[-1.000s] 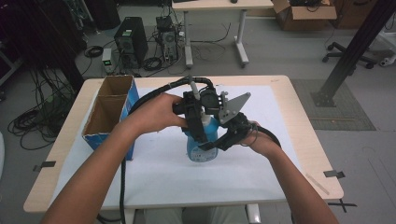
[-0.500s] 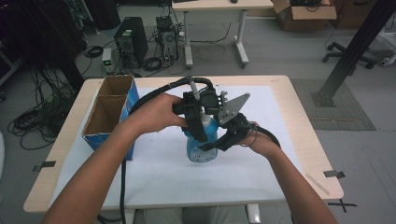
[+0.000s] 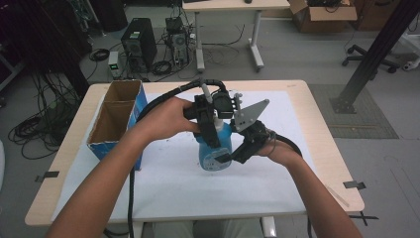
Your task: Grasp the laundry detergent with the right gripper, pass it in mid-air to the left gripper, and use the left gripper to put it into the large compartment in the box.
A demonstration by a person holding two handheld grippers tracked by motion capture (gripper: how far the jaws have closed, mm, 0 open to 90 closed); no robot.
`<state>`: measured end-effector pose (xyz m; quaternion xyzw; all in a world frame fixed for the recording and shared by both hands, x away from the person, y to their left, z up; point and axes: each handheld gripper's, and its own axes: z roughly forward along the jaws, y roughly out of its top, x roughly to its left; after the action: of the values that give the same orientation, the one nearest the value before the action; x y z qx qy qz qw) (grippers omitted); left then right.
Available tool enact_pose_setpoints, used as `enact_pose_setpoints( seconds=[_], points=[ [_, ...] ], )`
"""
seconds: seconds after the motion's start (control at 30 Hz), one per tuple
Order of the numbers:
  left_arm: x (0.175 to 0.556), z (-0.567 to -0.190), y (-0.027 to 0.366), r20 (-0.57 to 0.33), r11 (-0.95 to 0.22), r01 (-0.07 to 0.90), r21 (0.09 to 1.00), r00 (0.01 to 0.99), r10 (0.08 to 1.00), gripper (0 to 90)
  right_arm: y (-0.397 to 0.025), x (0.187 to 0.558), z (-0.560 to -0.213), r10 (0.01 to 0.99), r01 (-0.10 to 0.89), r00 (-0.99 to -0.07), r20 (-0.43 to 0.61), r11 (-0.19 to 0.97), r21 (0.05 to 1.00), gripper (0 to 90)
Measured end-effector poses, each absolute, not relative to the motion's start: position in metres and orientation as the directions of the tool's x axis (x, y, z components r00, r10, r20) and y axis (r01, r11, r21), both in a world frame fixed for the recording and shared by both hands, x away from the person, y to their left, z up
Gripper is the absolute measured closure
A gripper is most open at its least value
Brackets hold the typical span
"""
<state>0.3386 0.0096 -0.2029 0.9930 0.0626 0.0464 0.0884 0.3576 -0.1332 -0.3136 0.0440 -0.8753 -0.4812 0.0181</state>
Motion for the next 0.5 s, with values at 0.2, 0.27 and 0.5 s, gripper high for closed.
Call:
enact_pose_setpoints(
  seconds=[0.2,0.27,0.5],
  points=[
    [0.342,-0.196,0.015,0.109,-0.973,0.159,0.164,0.978,0.178,37.9,-0.16,0.362,-0.312,0.006,0.01,-1.0,0.008,0.533,0.846,13.9],
    [0.344,-0.193,0.019,0.115,-0.971,0.178,0.162,0.973,0.198,37.9,-0.166,0.363,-0.311,0.023,0.022,-1.0,0.012,0.537,0.844,13.3],
    [0.355,-0.182,0.035,0.129,-0.942,0.293,0.163,0.94,0.315,37.9,-0.202,0.361,-0.298,0.111,0.049,-0.994,-0.023,0.603,0.796,11.5]
  ],
)
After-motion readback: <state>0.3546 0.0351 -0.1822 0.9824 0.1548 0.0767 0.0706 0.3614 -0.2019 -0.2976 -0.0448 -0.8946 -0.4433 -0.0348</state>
